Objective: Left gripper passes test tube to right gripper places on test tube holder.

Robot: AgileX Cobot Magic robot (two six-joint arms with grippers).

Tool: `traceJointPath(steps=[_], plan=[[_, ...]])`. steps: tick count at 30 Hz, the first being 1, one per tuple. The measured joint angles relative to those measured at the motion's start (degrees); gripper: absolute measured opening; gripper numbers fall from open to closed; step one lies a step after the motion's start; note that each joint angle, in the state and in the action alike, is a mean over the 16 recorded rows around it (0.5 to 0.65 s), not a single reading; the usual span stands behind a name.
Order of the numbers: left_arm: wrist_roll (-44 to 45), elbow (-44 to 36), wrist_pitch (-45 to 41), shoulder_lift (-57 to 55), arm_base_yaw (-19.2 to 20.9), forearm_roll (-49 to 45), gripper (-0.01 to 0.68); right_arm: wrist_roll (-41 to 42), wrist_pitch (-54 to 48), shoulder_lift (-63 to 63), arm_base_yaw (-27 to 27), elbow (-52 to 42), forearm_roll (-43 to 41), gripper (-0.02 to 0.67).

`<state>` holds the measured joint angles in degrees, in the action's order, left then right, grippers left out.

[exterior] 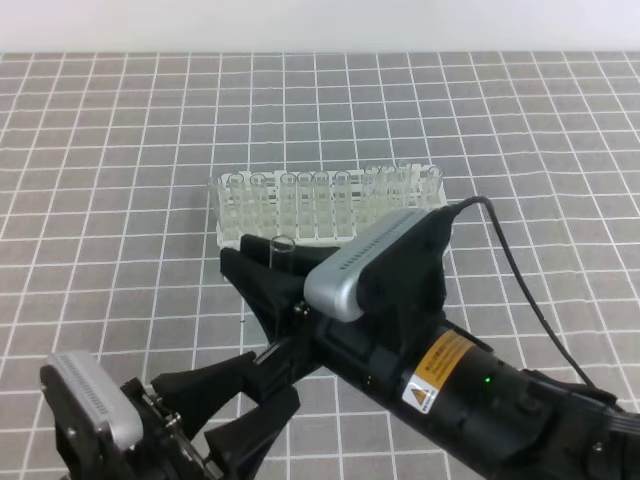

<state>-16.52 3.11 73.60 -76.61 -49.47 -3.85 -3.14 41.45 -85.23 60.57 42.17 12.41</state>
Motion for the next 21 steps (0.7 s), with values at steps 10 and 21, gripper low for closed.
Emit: traceJointPath(steps=[10, 21], plan=[[-0.21, -0.02, 0.95, 0.07, 0.01, -1.23, 0.032, 3.99, -2.10, 1.74, 0.00, 0.00, 2.95, 0.009], [-0.10, -0.01, -1.62, 5.96, -0.02, -1.37, 0.010, 13.53, -5.27, 5.61, 0.00, 0.00, 10.50, 0.009]])
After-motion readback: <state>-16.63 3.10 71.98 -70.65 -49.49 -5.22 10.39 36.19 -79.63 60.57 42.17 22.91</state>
